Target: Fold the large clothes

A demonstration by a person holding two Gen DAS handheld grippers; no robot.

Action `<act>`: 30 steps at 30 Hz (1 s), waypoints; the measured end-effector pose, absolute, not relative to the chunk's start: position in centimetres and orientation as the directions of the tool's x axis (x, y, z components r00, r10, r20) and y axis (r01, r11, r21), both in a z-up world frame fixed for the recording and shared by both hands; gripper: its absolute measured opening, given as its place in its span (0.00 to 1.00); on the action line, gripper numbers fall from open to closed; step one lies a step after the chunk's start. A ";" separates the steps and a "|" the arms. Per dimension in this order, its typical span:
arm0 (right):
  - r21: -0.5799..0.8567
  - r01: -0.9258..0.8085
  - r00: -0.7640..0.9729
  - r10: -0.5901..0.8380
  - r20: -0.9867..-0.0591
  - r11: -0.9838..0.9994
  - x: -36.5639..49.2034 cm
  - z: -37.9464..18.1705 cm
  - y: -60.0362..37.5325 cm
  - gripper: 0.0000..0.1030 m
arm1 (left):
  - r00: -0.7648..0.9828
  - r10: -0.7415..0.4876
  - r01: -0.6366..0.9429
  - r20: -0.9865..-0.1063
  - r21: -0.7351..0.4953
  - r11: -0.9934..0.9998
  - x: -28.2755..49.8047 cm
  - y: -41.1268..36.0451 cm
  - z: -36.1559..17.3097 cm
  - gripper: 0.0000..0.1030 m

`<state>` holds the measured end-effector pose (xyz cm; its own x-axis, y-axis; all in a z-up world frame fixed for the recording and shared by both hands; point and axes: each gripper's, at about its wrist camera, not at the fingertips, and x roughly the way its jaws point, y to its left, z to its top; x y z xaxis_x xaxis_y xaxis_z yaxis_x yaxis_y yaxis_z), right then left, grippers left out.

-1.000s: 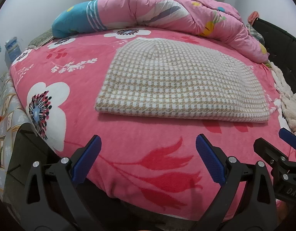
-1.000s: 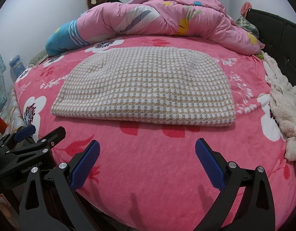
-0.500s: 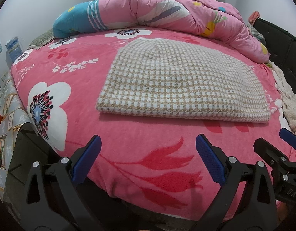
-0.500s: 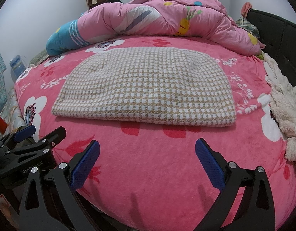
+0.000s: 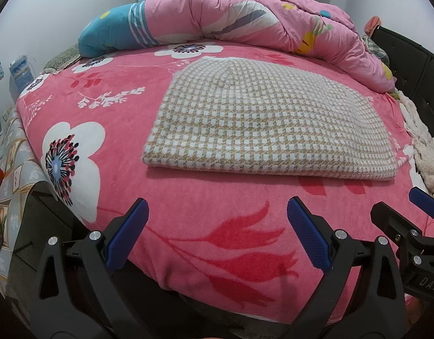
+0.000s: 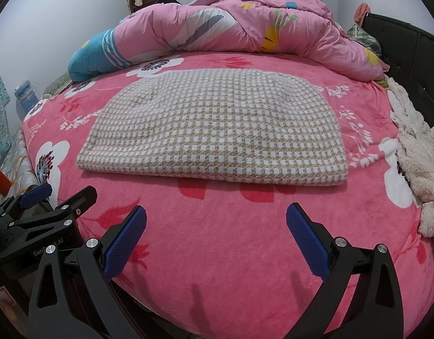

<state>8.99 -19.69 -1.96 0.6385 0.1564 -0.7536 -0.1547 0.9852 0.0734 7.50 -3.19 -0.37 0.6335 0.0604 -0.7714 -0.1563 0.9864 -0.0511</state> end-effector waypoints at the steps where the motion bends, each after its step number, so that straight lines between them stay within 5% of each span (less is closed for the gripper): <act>1: 0.074 -0.155 0.638 0.157 -0.754 0.985 9.0 -2.0 -19.6 0.94 | 0.633 0.061 -0.157 -0.771 -0.051 0.986 7.5 -3.2 -0.4 0.92; 30: 0.075 -0.163 0.640 0.163 -0.751 0.984 9.1 -1.7 -19.6 0.94 | 0.641 0.063 -0.156 -0.765 -0.050 0.987 7.5 -3.1 0.2 0.92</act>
